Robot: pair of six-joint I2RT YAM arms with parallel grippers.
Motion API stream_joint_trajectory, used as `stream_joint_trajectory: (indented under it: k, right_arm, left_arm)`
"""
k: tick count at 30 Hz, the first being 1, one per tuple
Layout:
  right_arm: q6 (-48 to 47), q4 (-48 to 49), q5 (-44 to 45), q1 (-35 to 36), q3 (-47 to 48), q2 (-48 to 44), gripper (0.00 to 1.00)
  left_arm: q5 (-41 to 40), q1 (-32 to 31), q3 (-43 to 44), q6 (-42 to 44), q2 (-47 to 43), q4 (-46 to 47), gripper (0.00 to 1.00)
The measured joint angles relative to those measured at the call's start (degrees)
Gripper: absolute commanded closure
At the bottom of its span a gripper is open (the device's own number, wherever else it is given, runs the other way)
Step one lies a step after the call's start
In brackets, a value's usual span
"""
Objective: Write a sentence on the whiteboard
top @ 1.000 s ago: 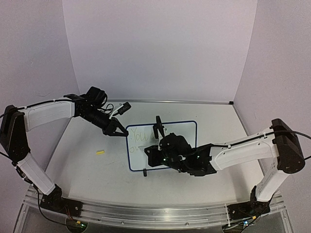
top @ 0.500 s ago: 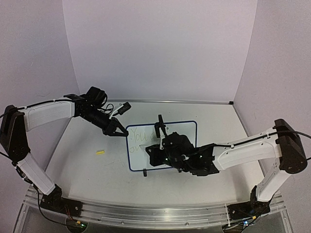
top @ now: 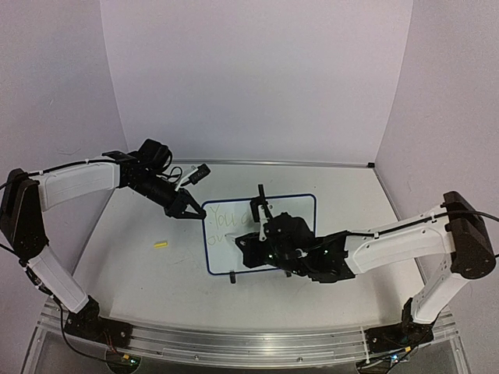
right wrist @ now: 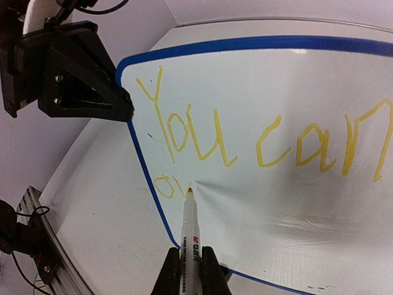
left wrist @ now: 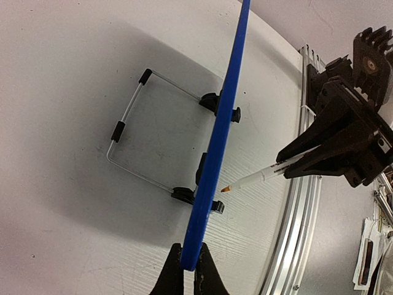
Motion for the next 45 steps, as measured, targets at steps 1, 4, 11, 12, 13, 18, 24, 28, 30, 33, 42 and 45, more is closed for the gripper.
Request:
stream_joint_trajectory:
  k: [1, 4, 11, 12, 13, 18, 24, 28, 30, 33, 42, 45]
  right_arm:
    - [0.0, -0.2, 0.0, 0.0, 0.0, 0.2, 1.00]
    - [0.1, -0.8, 0.0, 0.0, 0.2, 1.0, 1.00]
    - [0.2, -1.2, 0.1, -0.1, 1.0, 1.6, 1.00]
    - [0.2, -1.2, 0.1, -0.1, 1.2, 1.6, 1.00]
    - [0.2, -1.3, 0.2, -0.1, 1.5, 1.8, 1.00]
    - [0.4, -1.7, 0.4, -0.1, 1.9, 2.3, 1.00]
    - [1.7, -2.7, 0.6, -0.1, 1.9, 2.3, 1.00]
    - [2.0, -3.4, 1.1, -0.1, 1.4, 1.6, 1.00]
    - [2.1, -3.9, 1.6, -0.1, 1.1, 1.1, 1.00]
    - [2.0, -4.3, 2.3, -0.1, 1.0, 0.7, 1.00]
    - [1.3, -4.4, 2.4, -0.1, 1.5, 0.7, 1.00]
    - [1.2, -4.2, 2.5, -0.1, 1.9, 0.7, 1.00]
  left_arm:
    - [0.0, 0.0, 0.0, 0.0, 0.0, 0.0, 1.00]
    - [0.0, 0.0, 0.0, 0.0, 0.0, 0.0, 1.00]
    - [0.0, 0.0, 0.0, 0.0, 0.0, 0.0, 1.00]
    - [0.0, 0.0, 0.0, 0.0, 0.0, 0.0, 1.00]
    - [0.0, 0.0, 0.0, 0.0, 0.0, 0.0, 1.00]
    - [0.0, 0.0, 0.0, 0.0, 0.0, 0.0, 1.00]
    - [0.0, 0.0, 0.0, 0.0, 0.0, 0.0, 1.00]
    - [0.0, 0.0, 0.0, 0.0, 0.0, 0.0, 1.00]
    - [0.0, 0.0, 0.0, 0.0, 0.0, 0.0, 1.00]
    - [0.0, 0.0, 0.0, -0.1, 0.0, 0.0, 1.00]
    - [0.0, 0.0, 0.0, -0.2, 0.0, 0.0, 1.00]
    - [0.0, 0.0, 0.0, -0.2, 0.0, 0.0, 1.00]
